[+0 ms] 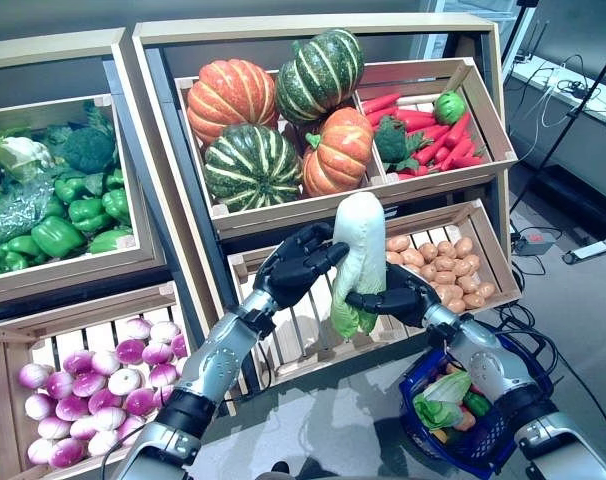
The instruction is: Put vegetables into the basket
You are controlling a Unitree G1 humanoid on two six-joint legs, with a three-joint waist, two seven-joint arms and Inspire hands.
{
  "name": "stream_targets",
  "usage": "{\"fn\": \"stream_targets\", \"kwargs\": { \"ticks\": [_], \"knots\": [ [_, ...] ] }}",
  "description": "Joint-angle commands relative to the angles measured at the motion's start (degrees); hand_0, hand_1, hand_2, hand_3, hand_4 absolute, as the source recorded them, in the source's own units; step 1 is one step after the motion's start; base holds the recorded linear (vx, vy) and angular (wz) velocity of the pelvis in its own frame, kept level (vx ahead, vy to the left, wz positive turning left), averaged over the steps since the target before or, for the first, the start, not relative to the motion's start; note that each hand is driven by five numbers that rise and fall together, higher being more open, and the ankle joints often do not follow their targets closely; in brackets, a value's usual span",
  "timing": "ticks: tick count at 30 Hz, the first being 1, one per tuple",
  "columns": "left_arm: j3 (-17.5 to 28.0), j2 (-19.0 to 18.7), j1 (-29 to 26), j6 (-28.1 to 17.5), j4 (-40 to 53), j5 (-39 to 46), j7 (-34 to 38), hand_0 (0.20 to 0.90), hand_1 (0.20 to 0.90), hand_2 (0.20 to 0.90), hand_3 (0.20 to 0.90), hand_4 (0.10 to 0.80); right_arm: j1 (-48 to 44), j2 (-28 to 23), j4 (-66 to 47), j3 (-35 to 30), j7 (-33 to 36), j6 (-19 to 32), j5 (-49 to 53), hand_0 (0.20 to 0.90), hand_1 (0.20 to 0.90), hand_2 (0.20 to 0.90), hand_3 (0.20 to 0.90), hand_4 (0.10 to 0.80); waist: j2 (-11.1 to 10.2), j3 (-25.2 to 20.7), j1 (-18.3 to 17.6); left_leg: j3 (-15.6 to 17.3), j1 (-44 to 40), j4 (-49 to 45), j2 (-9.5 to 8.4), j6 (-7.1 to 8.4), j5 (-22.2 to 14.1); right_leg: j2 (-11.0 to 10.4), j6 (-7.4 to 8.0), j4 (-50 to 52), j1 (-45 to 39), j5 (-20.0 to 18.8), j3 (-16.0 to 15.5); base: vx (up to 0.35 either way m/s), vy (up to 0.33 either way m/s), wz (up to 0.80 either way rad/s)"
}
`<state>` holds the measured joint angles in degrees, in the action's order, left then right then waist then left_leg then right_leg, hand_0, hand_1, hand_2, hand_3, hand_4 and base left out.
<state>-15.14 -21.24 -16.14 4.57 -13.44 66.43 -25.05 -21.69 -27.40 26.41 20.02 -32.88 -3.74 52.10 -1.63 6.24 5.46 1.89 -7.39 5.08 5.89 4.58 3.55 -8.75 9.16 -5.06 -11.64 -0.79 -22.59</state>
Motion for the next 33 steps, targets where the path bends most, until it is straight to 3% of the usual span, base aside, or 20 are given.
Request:
{"fn": "stream_targets", "kwargs": {
  "ticks": [1,11,12,13,14,27,33],
  "knots": [
    [-11.7,9.7,-8.1,7.4,4.3,8.4,-22.9,0.300,0.300,0.300,0.300,0.400,-17.2,4.6,2.6,1.0,-10.2,-0.3,11.8,0.900,0.900,0.900,0.900,0.800,-0.9,-6.5,0.6,3.0,-0.5,-0.1,-0.50,0.36,-2.9,-3.2,-2.04,0.2,0.9,-3.4,4.3,0.000,0.000,0.00],
    [-10.0,10.2,-5.7,11.2,-3.4,8.7,-29.2,0.300,0.300,0.300,0.300,0.400,-18.0,4.1,2.4,0.2,-15.3,-2.3,15.4,0.900,0.900,0.900,0.900,0.800,-0.9,-7.2,0.3,3.2,-0.6,-0.1,-0.49,0.26,-2.9,-3.0,-2.23,0.2,0.9,-3.2,5.3,0.003,-0.001,0.00],
    [-9.9,10.3,-5.5,11.3,-3.6,8.7,-29.2,0.300,0.300,0.300,0.300,0.400,-17.7,4.3,2.1,0.1,-15.7,-2.3,15.8,0.846,0.846,0.846,0.846,0.764,-0.9,-7.1,0.3,3.2,-0.7,-0.1,-0.48,0.25,-2.9,-3.0,-2.24,0.2,0.9,-3.2,5.4,0.000,0.000,0.00],
    [-9.9,10.3,-5.5,11.3,-3.6,8.7,-29.2,0.300,0.300,0.300,0.300,0.400,-17.7,4.3,2.0,0.1,-15.7,-2.3,15.8,0.733,0.733,0.733,0.733,0.689,-0.9,-7.2,0.3,3.2,-0.7,-0.1,-0.48,0.25,-2.9,-3.0,-2.24,0.2,0.9,-3.2,5.4,0.000,0.000,0.00],
    [-9.7,10.5,-5.2,11.1,-4.4,8.8,-29.2,0.300,0.300,0.300,0.300,0.400,-17.5,4.7,1.4,0.0,-15.6,-2.1,16.5,0.300,0.300,0.300,0.300,0.400,-0.9,-7.1,0.2,3.2,-0.7,-0.1,-0.46,0.23,-2.9,-3.0,-2.25,0.2,0.9,-3.3,5.5,0.000,0.000,0.00],
    [-5.3,10.9,-4.5,9.7,-9.3,8.4,-28.1,0.300,0.300,0.300,0.300,0.400,-16.1,5.1,2.4,-2.6,-10.6,-1.4,14.6,0.300,0.300,0.300,0.300,0.400,-0.9,-7.2,-0.1,3.4,-0.9,-0.1,-0.18,0.29,-2.7,-2.8,-2.47,0.2,1.0,-3.2,6.0,0.007,0.000,-0.01],
    [-4.5,10.5,-3.8,8.2,-9.0,4.2,-26.6,0.300,0.300,0.300,0.300,0.400,-14.3,4.4,3.2,-3.8,-7.3,-1.7,10.6,0.300,0.300,0.300,0.300,0.400,-0.8,-7.0,-0.5,4.0,-1.0,-0.1,0.14,0.35,-2.7,-2.6,-2.49,0.2,1.2,-3.3,6.2,0.002,0.002,-0.02]
  ]
}}
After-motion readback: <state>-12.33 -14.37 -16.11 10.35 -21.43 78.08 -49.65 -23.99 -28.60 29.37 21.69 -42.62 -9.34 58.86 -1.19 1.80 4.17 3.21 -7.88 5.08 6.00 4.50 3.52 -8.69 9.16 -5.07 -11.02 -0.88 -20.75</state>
